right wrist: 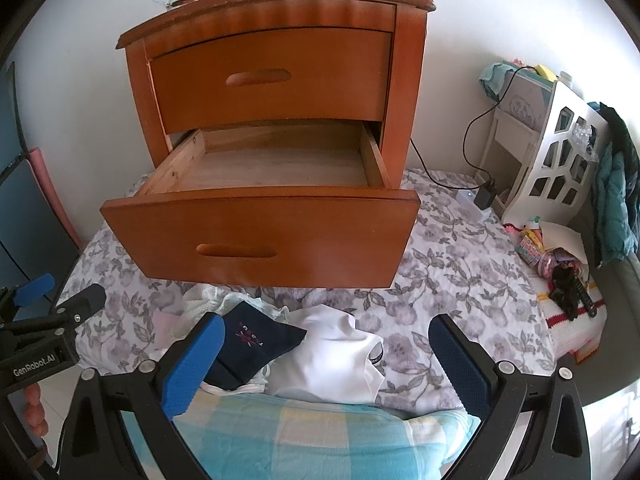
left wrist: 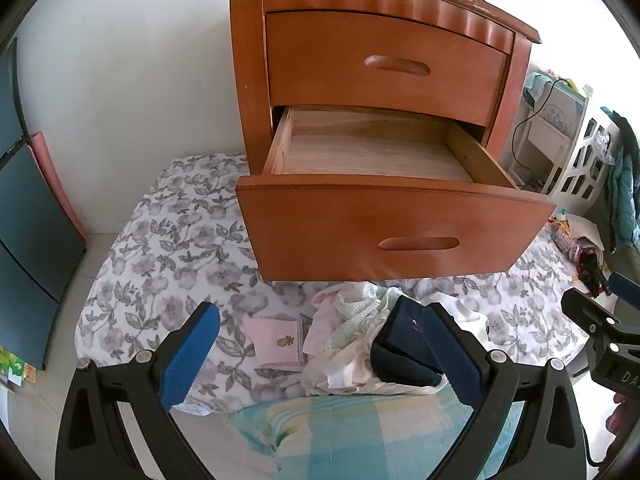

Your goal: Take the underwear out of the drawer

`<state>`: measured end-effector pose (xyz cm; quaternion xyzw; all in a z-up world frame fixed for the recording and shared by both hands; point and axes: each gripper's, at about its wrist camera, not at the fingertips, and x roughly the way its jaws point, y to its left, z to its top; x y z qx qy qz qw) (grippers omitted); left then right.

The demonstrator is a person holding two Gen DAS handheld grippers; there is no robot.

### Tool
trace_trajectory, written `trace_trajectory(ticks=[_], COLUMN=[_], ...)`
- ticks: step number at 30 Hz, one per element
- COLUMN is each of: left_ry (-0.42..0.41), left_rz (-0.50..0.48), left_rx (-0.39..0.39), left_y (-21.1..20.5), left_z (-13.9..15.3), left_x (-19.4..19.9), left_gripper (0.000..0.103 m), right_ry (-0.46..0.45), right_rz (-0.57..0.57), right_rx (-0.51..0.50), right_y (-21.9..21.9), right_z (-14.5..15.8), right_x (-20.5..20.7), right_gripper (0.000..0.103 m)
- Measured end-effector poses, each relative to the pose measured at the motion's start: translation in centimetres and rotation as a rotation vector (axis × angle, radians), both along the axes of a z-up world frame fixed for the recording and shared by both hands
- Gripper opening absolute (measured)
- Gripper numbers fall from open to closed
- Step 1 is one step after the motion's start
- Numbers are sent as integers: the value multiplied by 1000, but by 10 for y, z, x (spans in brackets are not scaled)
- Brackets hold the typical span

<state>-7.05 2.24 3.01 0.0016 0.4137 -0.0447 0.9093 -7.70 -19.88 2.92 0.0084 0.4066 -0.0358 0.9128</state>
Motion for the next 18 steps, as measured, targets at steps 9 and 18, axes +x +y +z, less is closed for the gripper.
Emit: trace_trajectory(ticks=[9, 18], left_ry=[3, 22], left_rz=[-2, 8], left_rx=[2, -3], left_y=[0, 4], left_z=[-6, -12], left_x=[4, 9], left_gripper=[101, 101], right_ry=[11, 32], right_rz=[-4, -4], right_rx=[1, -1], right_y=[-2, -3], right_z=[-5, -12], right_x=[4, 10], right_gripper=[103, 103])
